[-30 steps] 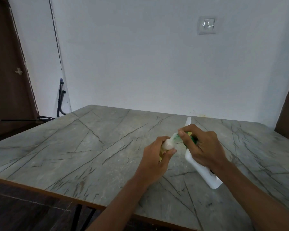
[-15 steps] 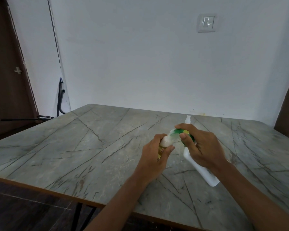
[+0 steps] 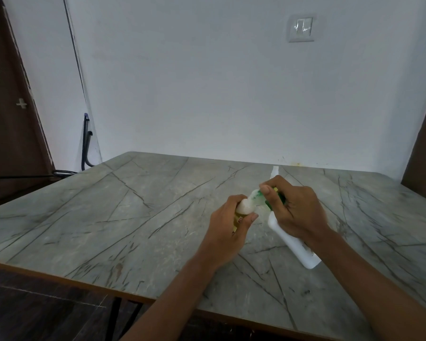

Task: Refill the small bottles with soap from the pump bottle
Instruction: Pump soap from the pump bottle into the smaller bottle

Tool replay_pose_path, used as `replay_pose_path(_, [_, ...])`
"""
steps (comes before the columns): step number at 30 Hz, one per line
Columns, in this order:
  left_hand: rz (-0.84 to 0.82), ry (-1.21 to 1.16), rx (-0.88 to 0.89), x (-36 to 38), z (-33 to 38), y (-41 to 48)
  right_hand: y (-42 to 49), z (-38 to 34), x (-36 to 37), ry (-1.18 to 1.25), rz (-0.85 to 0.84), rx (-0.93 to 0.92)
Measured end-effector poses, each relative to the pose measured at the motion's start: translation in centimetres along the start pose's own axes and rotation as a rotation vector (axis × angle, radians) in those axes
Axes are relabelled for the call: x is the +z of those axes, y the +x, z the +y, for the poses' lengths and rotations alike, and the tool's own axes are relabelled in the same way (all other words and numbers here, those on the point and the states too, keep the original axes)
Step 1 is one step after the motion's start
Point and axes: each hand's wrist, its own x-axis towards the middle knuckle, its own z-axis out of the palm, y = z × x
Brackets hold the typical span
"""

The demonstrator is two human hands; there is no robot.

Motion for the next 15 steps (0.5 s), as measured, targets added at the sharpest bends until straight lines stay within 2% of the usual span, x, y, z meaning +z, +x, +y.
replay_pose_path(15, [0.049,-0.009,-0.016,-0.14,-0.02,0.11,-0.09,0.16,0.22,0.007,-0.042,0.003])
